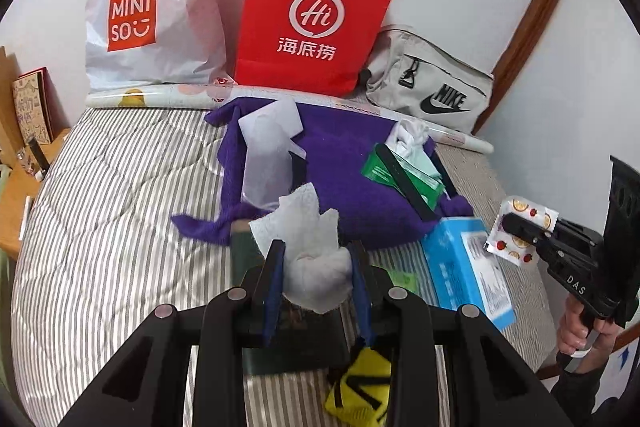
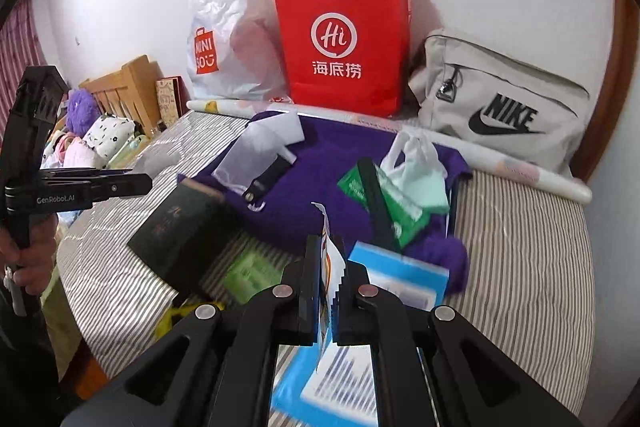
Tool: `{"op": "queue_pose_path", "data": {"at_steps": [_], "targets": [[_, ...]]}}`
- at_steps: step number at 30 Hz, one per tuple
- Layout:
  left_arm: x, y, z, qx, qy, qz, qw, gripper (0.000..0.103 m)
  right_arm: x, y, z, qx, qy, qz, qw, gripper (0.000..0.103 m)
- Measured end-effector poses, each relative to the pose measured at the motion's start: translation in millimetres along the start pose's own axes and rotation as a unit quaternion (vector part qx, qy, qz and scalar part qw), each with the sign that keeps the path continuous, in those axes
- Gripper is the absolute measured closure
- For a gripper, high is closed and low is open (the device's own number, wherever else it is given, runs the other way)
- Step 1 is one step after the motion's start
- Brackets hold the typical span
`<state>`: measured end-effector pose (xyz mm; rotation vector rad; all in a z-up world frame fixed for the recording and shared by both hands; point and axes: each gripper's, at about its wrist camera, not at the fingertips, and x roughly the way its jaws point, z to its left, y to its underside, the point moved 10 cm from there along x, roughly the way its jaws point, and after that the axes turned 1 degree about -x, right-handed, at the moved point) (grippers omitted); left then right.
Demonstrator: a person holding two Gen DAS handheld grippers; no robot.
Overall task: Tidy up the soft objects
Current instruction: 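Carry the white cloth and fruit-print packet onto the purple towel and open both grippers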
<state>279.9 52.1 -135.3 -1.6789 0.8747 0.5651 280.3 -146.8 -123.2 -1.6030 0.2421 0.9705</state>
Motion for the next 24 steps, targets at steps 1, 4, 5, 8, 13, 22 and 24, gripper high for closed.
{"op": "queue_pose_path", "data": {"at_steps": [1,4,5,8,13,22,24], "targets": [[4,-3,1,-0.001,-0.001,0.001,1.0000,0.074,8,-7,-3,-0.003,-0.002,0.001,1.000,0.099],[18,-15,3,-0.005,-0.003,0.009,0.9999,0.074,29,-19,-14,0.010,-0.013,0.018,1.000,0.099],[22,-18,3,-0.003,-0.004,0.011,0.9999,0.074,37,-20,-16,0.014,-0.016,0.027,0.999,0.099],[35,-24,6,-0.004,-0.005,0.021,0.9998,0.074,57,-24,-22,0.023,-0.026,0.045,0.998,0.099],[58,-33,10,-0.008,-0.002,0.039,0.9992,0.074,84,-24,-28,0.025,-0.028,0.069,0.997,0.099],[92,-49,10,-0.009,-0.008,0.063,0.9979,0.074,119,-23,-23,0.016,-0.051,0.105,0.993,0.099],[98,-52,12,-0.012,-0.005,0.068,0.9976,0.074,126,-23,-21,0.013,-0.056,0.114,0.992,0.099]]}}
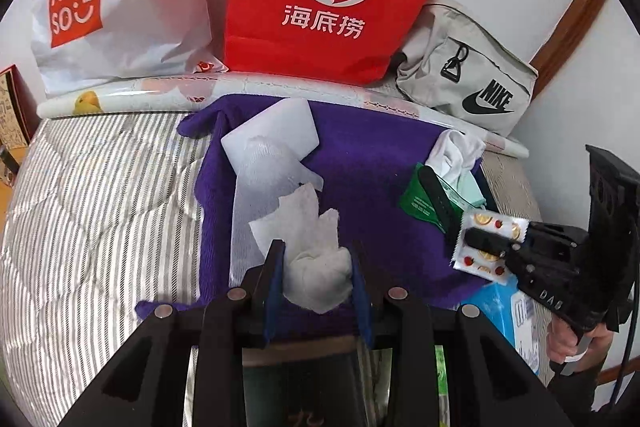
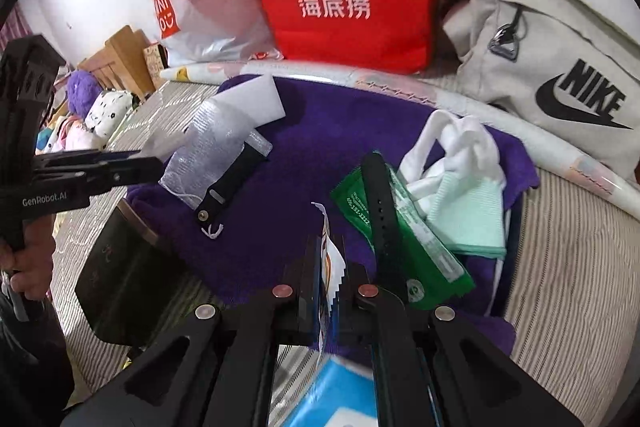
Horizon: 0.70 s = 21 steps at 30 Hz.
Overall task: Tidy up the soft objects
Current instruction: 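Carry the white cloth and fruit-print packet onto the purple towel and open both grippers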
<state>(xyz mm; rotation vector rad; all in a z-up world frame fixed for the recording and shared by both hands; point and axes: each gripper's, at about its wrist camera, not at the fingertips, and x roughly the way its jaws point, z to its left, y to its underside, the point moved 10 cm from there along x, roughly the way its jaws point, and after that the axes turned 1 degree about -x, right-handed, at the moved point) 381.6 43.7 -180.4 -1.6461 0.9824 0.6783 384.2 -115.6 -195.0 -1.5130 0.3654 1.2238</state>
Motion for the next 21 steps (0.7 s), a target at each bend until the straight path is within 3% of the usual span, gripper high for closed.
{"op": "queue_pose_path", "data": {"at_steps": [5,18,21], "targets": [[16,-5,6,0.000,-0.006,0.013,0.9999,0.073,20,1,0,-0.005,0.000,0.036,0.999,0.099],[48,-2,12,0.007,-0.027,0.038,0.9989,0.072,45,2,0,-0.024,0.015,0.073,0.997,0.098],[52,-3,13,0.004,-0.030,0.043,0.9986,0.072,43,1,-5,-0.041,0.044,0.072,0.996,0.093]]}}
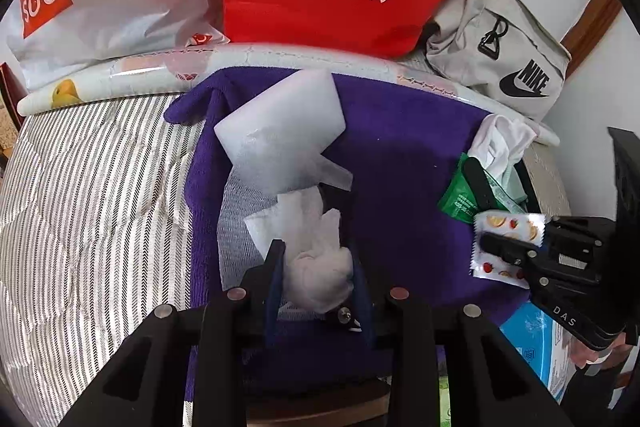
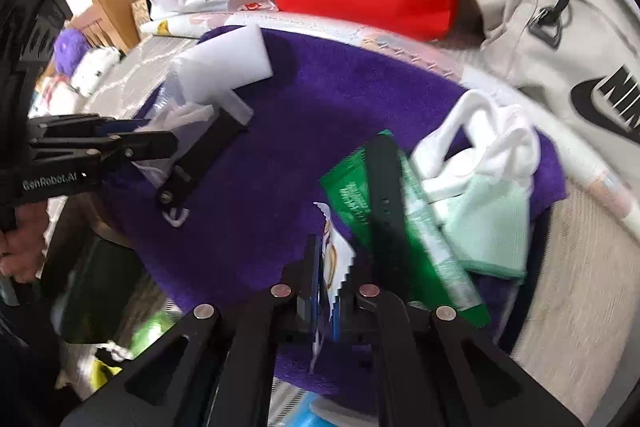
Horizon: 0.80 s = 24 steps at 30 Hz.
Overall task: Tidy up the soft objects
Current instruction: 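Carry the white cloth and fruit-print packet onto the purple towel and open both grippers, then grasp the green wet-wipes pack with the right gripper while the left reaches the yellow bag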
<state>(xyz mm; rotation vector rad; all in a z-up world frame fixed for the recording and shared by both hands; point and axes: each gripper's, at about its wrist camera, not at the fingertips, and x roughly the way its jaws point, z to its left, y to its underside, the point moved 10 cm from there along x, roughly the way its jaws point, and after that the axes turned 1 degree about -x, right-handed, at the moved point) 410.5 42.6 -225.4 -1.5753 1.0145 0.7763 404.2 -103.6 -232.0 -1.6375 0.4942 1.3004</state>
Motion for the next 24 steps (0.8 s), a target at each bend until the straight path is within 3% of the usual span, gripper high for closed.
{"op": "queue_pose_path", "data": {"at_steps": [3,5,7,9,18,24], "targets": [[2,0,-1,-0.011,0.020,0.005,0.9997,0.068,-4,-3,-3,-0.011,0.016,-0.004,1.000,0.071],[1,0,-2,-0.013,0.028,0.004,0.9995,0.058,-8,-4,-6,-0.016,0.025,-0.011,1.000,0.060],[-3,-1,-3,-0.007,0.024,-0.005,0.9997,0.049,-13,-5,-12,-0.019,0.040,-0.017,0.999,0.058],[-7,-1,-5,-0.003,0.020,-0.009,0.9998,0.047,-21,-6,-20,-0.012,0.054,-0.029,0.998,0.054],[-43,4,-11,0.008,0.016,-0.046,0.9988,0.046,-61,10,-42,0.047,0.074,-0.077,0.993,0.050],[-83,18,-21,0.018,0.035,-0.084,0.9957,0.046,-94,28,-19,0.049,0.061,-0.114,0.990,0.050]]}}
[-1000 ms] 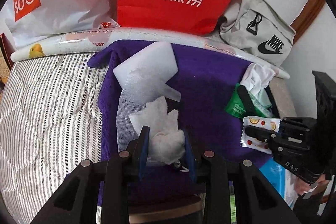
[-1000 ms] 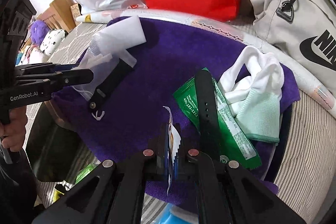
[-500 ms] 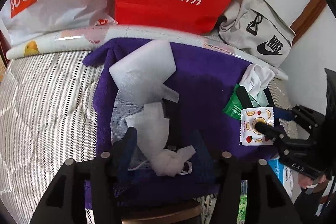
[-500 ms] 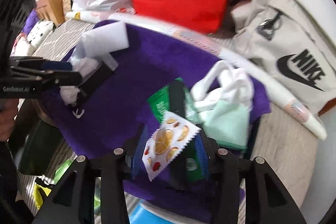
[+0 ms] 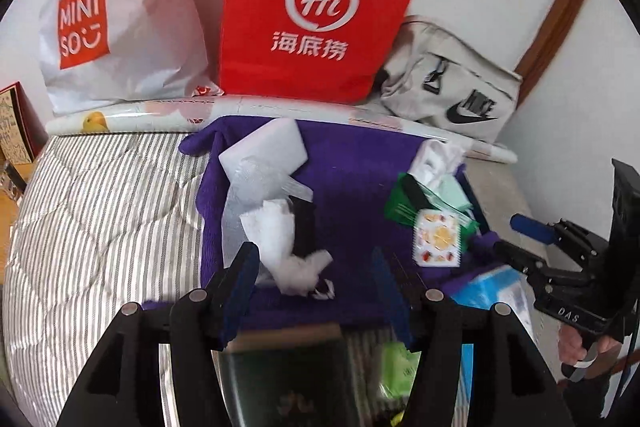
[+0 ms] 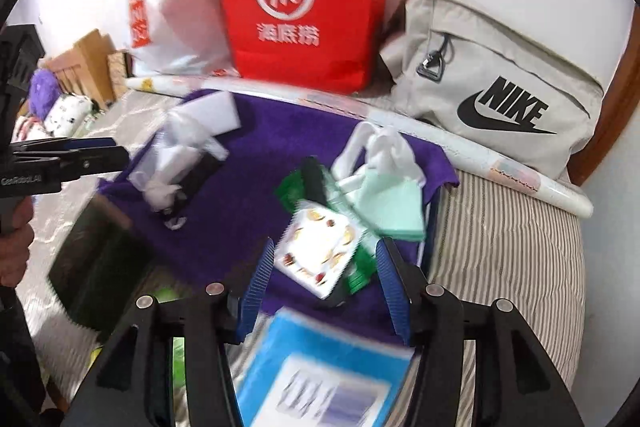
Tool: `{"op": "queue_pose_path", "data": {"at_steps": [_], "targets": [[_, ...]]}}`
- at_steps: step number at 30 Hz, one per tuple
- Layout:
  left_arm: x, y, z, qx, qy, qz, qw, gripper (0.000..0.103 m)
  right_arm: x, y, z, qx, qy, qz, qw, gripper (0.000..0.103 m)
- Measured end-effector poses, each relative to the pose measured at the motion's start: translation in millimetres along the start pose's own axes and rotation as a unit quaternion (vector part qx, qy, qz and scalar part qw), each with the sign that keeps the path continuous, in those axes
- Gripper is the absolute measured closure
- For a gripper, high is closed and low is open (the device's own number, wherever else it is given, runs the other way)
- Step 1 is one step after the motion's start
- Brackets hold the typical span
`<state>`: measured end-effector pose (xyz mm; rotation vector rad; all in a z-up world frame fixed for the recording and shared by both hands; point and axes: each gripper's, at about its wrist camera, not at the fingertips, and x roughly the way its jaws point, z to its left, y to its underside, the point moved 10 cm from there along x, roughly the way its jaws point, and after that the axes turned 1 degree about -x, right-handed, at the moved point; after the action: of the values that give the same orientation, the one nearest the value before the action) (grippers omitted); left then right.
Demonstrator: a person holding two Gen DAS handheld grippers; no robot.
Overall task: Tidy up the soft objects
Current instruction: 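Grasp the green wet-wipes pack with the right gripper while the left reaches the yellow bag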
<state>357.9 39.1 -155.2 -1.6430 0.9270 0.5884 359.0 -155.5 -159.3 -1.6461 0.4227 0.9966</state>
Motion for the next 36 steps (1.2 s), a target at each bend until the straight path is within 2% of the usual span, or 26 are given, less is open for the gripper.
{"op": "queue_pose_path", "data": {"at_steps": [3,13,22,26,28,31,33,36], "targets": [[-16,13,-4,0.003,0.003,0.009,1.0000,0.046,-17,11,21,0.002,-0.025,-0.009,1.000,0.050],[-55,73,-2,-0.002,0.007,0.012,0.9999,0.046,-39,55,82,-0.015,-0.054,-0.006,0.998,0.050],[-79,117,29,-0.026,0.000,0.001,0.9997,0.046,-8,76,119,-0.056,-0.058,0.034,0.996,0.050],[-81,120,40,-0.040,-0.002,-0.007,0.9992,0.046,11,78,130,-0.074,-0.051,0.059,0.994,0.046],[-79,123,44,-0.050,0.009,-0.003,0.9987,0.046,24,80,132,-0.086,-0.036,0.074,0.993,0.045],[-78,126,47,-0.052,0.015,-0.002,0.9985,0.046,35,82,134,-0.091,-0.032,0.088,0.991,0.038],[-76,127,49,-0.057,0.018,0.001,0.9982,0.046,39,81,134,-0.092,-0.026,0.090,0.991,0.028],[-75,129,48,-0.063,0.035,0.005,0.9974,0.046,50,84,135,-0.105,-0.015,0.108,0.988,0.027]]}}
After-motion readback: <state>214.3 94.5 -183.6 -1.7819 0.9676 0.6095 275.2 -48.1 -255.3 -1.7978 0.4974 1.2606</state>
